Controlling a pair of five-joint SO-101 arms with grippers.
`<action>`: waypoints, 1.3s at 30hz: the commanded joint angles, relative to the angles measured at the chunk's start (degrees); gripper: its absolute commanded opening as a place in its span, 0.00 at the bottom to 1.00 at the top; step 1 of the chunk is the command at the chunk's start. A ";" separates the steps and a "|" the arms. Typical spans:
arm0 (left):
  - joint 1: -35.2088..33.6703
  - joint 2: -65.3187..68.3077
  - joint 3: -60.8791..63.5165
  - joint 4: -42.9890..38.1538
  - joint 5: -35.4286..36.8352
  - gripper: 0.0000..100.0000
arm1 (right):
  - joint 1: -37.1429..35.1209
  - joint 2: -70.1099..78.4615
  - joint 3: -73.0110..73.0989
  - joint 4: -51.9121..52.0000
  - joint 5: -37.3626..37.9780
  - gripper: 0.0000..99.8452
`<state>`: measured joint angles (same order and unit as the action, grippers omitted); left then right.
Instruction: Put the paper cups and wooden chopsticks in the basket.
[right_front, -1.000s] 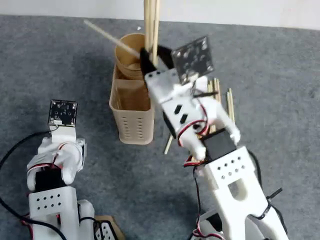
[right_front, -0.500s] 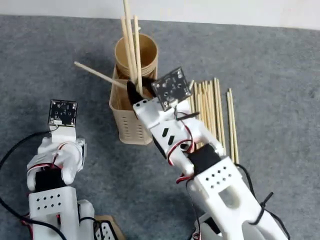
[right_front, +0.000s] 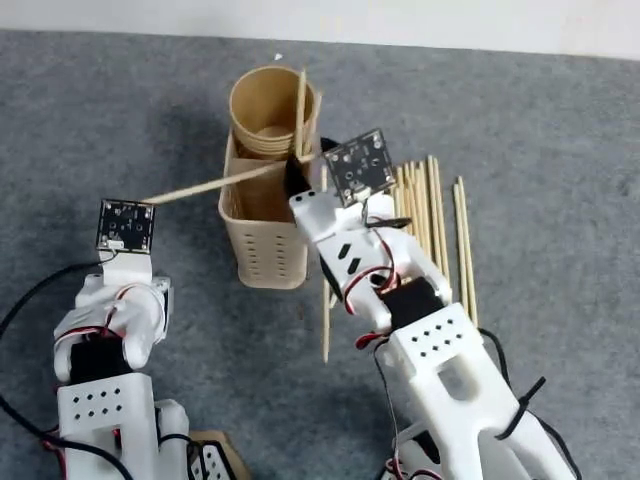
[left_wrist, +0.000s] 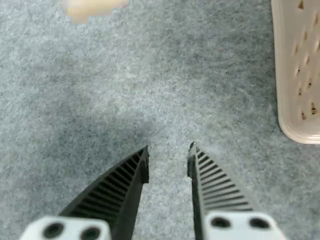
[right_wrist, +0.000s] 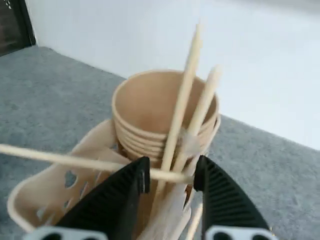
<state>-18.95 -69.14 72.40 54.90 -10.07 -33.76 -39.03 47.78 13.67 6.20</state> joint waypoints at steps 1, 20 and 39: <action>0.57 0.04 -0.22 -0.97 0.44 0.16 | 0.66 -0.22 -1.27 2.68 -0.18 0.16; 0.57 0.04 -0.22 -0.97 0.44 0.16 | 10.42 0.40 -4.35 11.12 -0.09 0.16; 0.57 0.04 -0.22 -0.97 0.44 0.16 | 30.55 0.48 2.59 18.77 8.09 0.16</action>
<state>-18.95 -69.14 72.40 54.90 -10.07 -4.40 -38.42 50.51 32.22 11.38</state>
